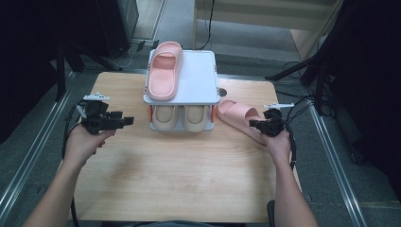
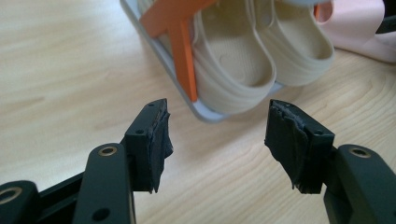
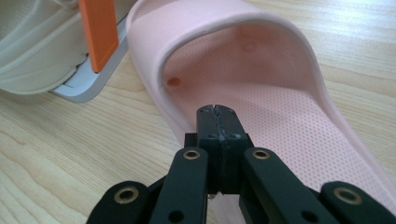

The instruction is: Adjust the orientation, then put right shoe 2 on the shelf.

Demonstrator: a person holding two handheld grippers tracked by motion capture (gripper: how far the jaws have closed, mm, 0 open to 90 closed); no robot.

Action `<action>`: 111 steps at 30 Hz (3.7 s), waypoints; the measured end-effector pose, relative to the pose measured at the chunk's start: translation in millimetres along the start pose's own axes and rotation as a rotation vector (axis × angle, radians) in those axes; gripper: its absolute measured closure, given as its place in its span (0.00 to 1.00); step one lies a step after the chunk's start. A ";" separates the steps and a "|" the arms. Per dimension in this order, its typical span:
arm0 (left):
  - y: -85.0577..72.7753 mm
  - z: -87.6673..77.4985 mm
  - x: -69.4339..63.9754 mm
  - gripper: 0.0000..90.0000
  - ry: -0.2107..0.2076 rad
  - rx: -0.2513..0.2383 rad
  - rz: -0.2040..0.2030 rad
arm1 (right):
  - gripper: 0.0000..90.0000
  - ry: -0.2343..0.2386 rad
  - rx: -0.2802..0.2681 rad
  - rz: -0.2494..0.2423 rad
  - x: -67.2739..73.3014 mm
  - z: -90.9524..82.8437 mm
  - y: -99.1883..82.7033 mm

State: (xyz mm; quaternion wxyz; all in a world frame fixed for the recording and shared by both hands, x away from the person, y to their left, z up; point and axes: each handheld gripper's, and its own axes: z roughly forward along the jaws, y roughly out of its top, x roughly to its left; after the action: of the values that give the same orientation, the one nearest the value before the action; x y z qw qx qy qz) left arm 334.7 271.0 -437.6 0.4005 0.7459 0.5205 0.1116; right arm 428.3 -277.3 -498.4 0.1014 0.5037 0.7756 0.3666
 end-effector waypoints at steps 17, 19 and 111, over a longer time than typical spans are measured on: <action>-32.4 29.1 -14.6 0.44 -0.025 0.066 0.056 | 0.98 0.002 0.031 -0.017 5.1 6.5 2.7; -32.4 29.2 -14.2 0.44 -0.037 0.064 0.051 | 0.98 0.003 0.037 -0.022 6.8 7.9 3.0; -32.2 36.7 -1.6 0.47 -0.013 0.048 0.022 | 0.74 -0.134 -0.061 0.095 -0.5 21.8 -6.4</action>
State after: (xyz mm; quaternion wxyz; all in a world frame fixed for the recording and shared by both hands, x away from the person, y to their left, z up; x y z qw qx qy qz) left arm 333.3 256.5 -484.3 0.3844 0.7617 0.5122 0.0986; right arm 435.5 -269.0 -518.3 0.1508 0.5598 0.7309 0.3602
